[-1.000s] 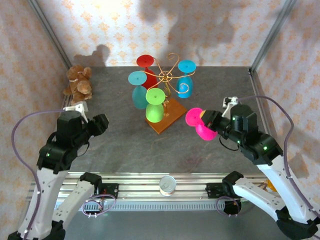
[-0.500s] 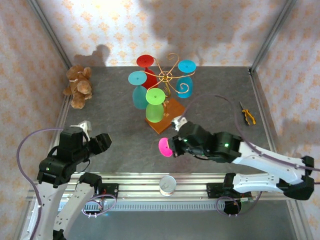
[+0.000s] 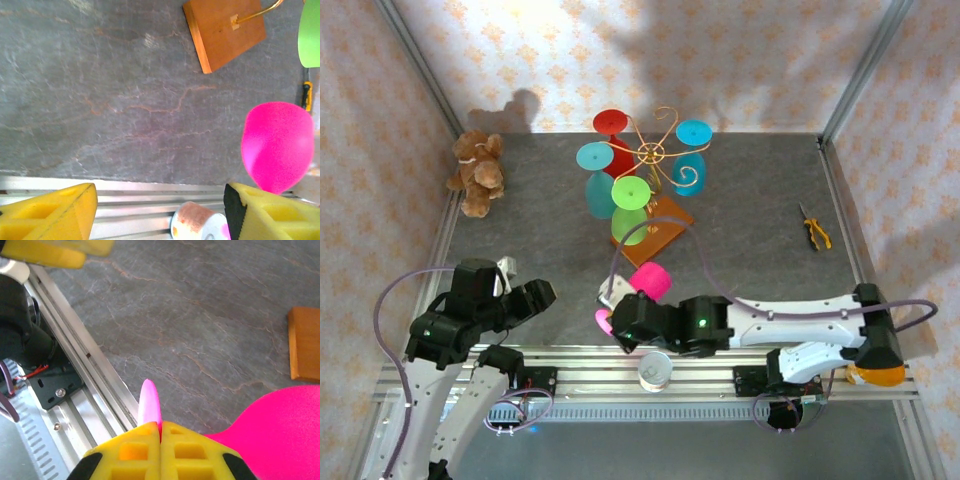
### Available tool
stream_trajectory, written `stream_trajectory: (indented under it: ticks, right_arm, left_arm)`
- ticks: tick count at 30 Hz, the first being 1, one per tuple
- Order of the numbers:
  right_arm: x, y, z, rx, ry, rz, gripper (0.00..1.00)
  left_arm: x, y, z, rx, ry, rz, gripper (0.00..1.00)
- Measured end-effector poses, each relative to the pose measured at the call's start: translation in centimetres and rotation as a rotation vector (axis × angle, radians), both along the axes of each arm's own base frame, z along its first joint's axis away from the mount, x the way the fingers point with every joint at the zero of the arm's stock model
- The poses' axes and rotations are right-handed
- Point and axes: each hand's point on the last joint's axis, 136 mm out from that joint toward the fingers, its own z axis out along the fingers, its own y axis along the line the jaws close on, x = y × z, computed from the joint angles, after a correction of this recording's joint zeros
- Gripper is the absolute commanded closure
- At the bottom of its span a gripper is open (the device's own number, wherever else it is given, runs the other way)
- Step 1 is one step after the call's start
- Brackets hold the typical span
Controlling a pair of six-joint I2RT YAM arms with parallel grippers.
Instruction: Take the wine glass off the wine glass rack
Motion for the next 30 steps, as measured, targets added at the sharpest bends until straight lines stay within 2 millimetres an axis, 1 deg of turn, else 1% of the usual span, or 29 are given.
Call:
stream_trajectory:
  ticks: [3, 8, 12, 17, 21, 26, 30]
  right_arm:
    - [-0.6, 1.4, -1.1, -0.033, -0.061, 0.026, 1.0]
    - [-0.2, 3.3, -2.1, -0.054, -0.148, 0.029, 1.0]
    - [0.2, 4.6, -2.1, -0.049, -0.216, 0.025, 1.0]
    - [0.7, 5.8, -2.2, -0.055, -0.295, 0.02, 1.0]
    - [1.1, 6.4, -2.2, -0.06, -0.339, 0.016, 1.0]
    - [1.6, 7.3, -1.4, -0.04, -0.387, 0.004, 1.0]
    - [1.7, 8.0, -1.4, -0.028, -0.406, 0.008, 1.0]
  left_arm:
    - [-0.4, -0.6, -0.5, -0.052, 0.037, 0.003, 0.31]
    - [-0.8, -1.6, -0.8, -0.124, 0.089, 0.004, 0.31]
    - [-0.7, -2.4, -1.1, -0.177, 0.111, -0.002, 0.31]
    - [-0.5, -3.3, -1.9, -0.253, 0.154, 0.011, 0.31]
    - [-0.2, -3.7, -1.9, -0.299, 0.158, 0.028, 0.31]
    - [0.1, -4.1, -2.0, -0.348, 0.163, 0.05, 0.36]
    - [0.4, -4.2, -1.8, -0.369, 0.15, 0.06, 0.42]
